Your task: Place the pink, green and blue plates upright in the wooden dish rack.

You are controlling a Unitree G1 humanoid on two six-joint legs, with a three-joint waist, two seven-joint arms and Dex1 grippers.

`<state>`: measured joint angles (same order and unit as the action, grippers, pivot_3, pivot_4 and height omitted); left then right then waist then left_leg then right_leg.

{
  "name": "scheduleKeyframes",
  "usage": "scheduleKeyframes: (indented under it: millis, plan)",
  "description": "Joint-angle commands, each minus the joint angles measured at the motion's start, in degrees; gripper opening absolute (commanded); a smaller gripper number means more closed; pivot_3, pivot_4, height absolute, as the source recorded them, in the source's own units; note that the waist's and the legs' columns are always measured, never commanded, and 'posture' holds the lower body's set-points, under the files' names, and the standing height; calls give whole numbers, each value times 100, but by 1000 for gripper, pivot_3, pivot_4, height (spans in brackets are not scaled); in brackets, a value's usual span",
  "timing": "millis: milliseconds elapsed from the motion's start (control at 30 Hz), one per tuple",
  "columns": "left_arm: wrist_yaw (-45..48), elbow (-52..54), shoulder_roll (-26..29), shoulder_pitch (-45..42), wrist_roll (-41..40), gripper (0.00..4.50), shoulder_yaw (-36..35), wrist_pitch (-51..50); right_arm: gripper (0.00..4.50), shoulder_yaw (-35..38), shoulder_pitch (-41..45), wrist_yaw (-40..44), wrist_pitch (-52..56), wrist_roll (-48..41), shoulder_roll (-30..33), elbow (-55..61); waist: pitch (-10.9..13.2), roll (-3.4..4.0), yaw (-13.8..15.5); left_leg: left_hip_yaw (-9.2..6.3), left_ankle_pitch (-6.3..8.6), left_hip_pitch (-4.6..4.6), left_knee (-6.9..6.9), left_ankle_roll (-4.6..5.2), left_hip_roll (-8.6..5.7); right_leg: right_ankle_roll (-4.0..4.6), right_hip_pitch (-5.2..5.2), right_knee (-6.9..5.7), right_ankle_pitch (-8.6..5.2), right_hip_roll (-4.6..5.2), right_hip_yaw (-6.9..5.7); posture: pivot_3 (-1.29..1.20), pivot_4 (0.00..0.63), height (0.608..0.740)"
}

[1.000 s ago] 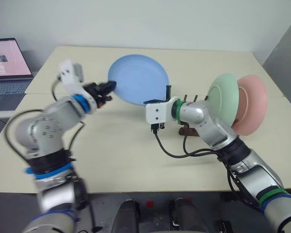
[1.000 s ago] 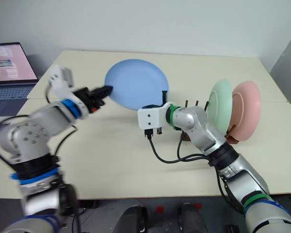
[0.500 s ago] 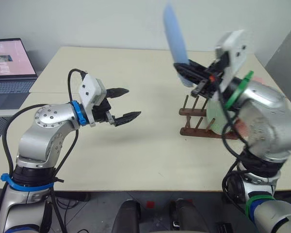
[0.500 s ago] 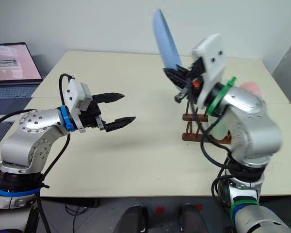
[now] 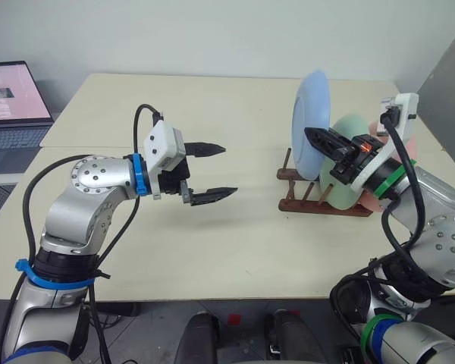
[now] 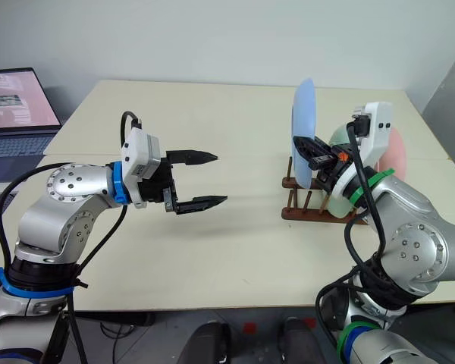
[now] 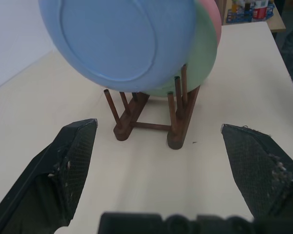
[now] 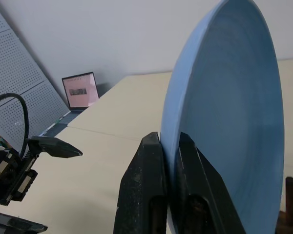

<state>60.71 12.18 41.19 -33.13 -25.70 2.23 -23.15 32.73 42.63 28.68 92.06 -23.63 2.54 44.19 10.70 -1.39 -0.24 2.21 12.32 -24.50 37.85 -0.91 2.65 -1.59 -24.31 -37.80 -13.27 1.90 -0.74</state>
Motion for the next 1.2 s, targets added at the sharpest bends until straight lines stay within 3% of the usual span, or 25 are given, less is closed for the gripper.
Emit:
scheduleKeyframes:
  millis: [33, 333, 467, 800, 1000, 1200]
  plan:
    - [41, 55, -2, -113, 32, 4446, -35, 111, 0, 169, -70, -96, 44, -349, -63, 154, 0, 0, -6, 0, 0, 0, 0, 0, 0, -7, 0, 0, -5, 0, 0, 0, 150, 740]
    - [52, 68, -103, -121, 80, 4446, 10, 144, 0, 97, -271, -503, 44, -672, 73, -44, 0, 0, -23, -2, 0, 0, -1, 0, 0, -22, 0, 1, -14, 0, 1, 0, 150, 740]
    - [51, 156, -192, -134, -74, 4500, -29, -11, 1071, 93, -206, -693, 44, -732, 119, -81, 0, 0, -24, -4, 0, 0, -1, 0, 0, -22, 1, 1, -15, 0, 0, 0, 150, 740]
    - [307, 333, -135, -62, -702, 4500, -235, -418, 4456, 20, 596, -795, 43, -942, 740, -114, 2, 3, -33, -6, 0, -5, -5, 1, 1, -21, -4, 4, -16, 0, -1, 0, 150, 740]
    - [271, 116, 282, 0, -278, 4500, -230, -278, 4456, -343, 446, 37, -410, -1337, 2584, -603, 2, 3, -8, -8, 2, -10, -8, 2, -2, -13, -3, 19, -22, 3, -3, 0, 150, 740]
    - [183, 124, 300, 90, -204, 4500, -281, -218, 4456, -636, 13, 353, -968, -1542, 3237, -958, 2, 3, -8, -5, 3, -14, -8, 5, 0, 6, -4, 24, -34, 2, -1, 0, 150, 740]
